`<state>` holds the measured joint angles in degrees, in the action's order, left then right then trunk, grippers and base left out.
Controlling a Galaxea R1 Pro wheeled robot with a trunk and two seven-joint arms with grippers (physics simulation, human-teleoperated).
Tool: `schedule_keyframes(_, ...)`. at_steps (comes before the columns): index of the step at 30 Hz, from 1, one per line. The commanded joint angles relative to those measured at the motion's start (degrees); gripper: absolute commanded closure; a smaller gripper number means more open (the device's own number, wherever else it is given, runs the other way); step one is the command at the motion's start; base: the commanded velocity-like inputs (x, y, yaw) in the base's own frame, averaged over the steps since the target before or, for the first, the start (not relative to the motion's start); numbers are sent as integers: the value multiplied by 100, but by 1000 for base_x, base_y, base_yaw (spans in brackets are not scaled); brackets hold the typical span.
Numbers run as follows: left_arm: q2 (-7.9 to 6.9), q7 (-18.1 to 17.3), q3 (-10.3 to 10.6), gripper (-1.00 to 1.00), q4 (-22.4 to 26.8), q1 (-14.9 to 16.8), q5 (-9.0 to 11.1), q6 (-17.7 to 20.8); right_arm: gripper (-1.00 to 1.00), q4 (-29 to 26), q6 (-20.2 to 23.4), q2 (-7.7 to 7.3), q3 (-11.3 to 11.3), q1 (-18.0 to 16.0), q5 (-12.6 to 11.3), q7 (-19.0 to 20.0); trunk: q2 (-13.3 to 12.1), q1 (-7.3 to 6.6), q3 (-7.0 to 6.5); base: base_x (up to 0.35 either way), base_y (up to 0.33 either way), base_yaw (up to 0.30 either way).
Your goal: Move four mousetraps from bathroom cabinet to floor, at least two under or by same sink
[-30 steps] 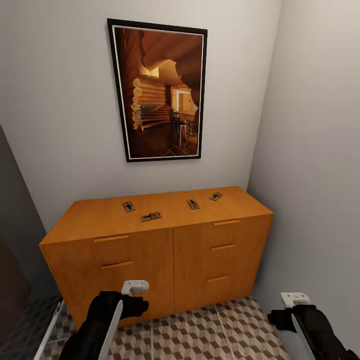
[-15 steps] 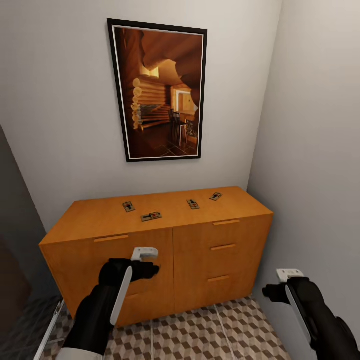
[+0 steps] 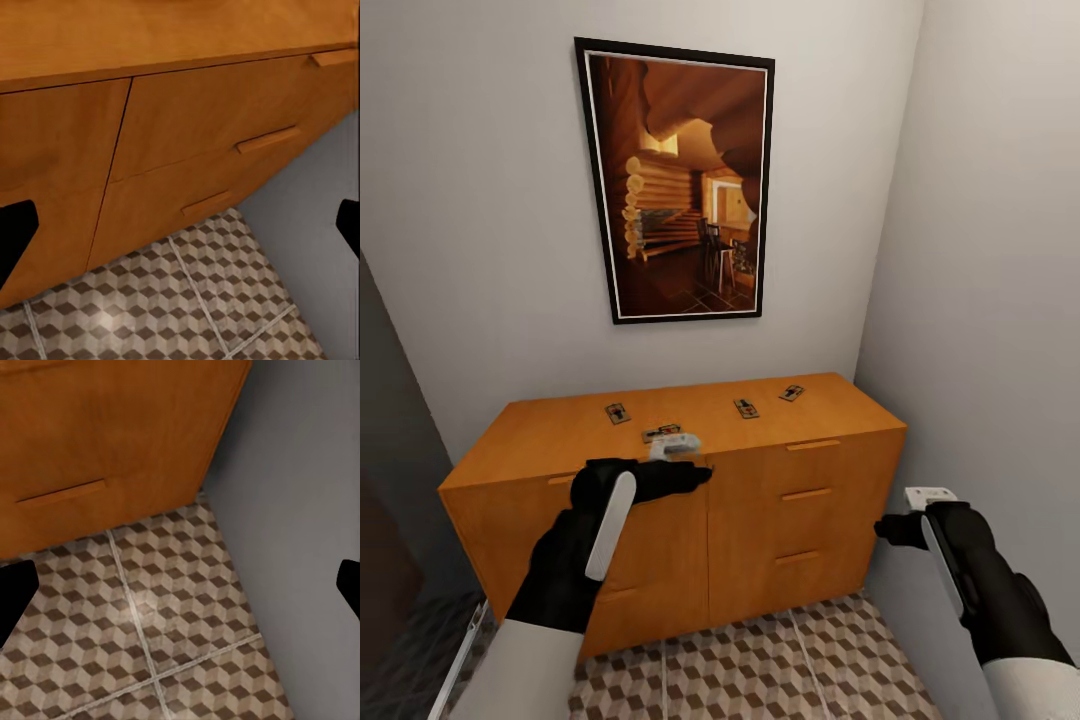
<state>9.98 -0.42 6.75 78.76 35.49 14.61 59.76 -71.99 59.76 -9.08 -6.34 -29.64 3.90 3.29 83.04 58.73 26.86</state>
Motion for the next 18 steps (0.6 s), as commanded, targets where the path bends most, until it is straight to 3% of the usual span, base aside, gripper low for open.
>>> schedule_keyframes(1, 2, -4, 2, -100, 5, 87, 103, 24, -100, 10, 24, 12, 1, -21, 41, 33, 4, 0, 7, 0, 0, 0)
schedule_keyframes(7, 2, -2, 8, -100, 7, 334, 341, 24, -100, 57, 24, 27, 102, -44, 47, 19, 4, 0, 7, 0, 0, 0)
schedule_keyframes(13, 2, 3, 10, -100, 10, 571, 434, 24, -100, 47, 24, 27, 164, -85, 59, 9, 4, 0, 7, 0, 0, 0)
schedule_keyframes(18, 2, 6, 10, -100, -32, 998, 463, 24, -100, 54, 24, 28, 185, -424, 53, 12, 4, 0, 7, 0, 0, 0)
